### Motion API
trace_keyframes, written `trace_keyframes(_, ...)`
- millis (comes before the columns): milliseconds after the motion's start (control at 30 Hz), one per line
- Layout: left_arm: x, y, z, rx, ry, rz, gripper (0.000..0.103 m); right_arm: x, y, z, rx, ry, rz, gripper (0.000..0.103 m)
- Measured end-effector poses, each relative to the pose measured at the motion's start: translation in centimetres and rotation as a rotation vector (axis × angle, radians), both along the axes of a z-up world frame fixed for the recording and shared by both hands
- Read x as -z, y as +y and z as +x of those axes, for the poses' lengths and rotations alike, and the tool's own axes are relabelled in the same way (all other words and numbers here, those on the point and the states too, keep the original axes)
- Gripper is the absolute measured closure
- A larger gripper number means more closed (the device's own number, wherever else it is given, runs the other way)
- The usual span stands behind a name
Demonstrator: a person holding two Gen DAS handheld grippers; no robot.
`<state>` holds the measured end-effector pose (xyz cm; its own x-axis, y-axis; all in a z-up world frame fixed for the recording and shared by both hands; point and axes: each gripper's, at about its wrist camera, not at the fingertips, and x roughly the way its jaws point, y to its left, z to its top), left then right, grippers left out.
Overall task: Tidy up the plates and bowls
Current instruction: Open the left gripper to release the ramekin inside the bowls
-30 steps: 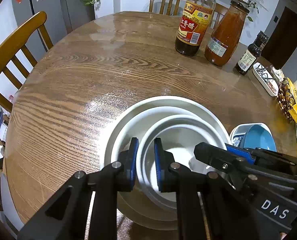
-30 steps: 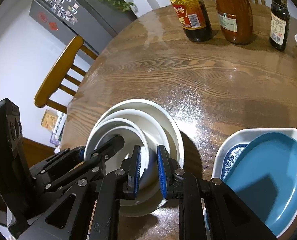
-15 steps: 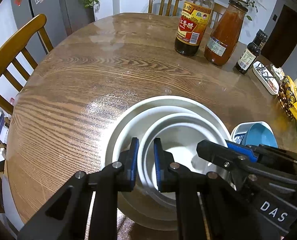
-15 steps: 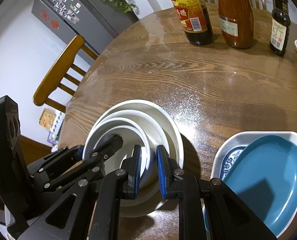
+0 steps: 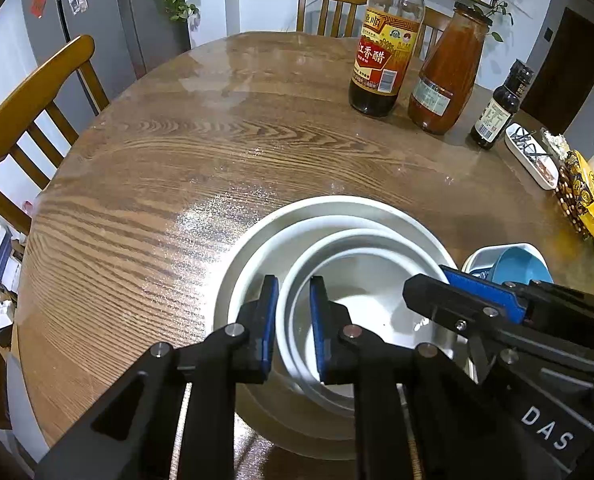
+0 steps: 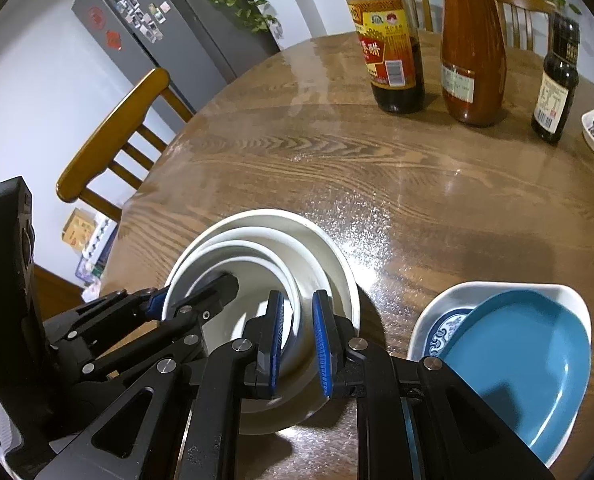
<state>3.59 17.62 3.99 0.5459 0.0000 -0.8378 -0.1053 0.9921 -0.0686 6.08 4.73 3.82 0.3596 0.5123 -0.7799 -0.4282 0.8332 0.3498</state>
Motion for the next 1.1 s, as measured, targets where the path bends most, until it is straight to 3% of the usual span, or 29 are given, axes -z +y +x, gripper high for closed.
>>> trace_keyframes(1100, -1.1, -0.9, -1.1, 0.009, -0.069, 0.099, 0.085, -1.0, -0.4, -1.1, 0.016, -0.077, -0.052, 0.084)
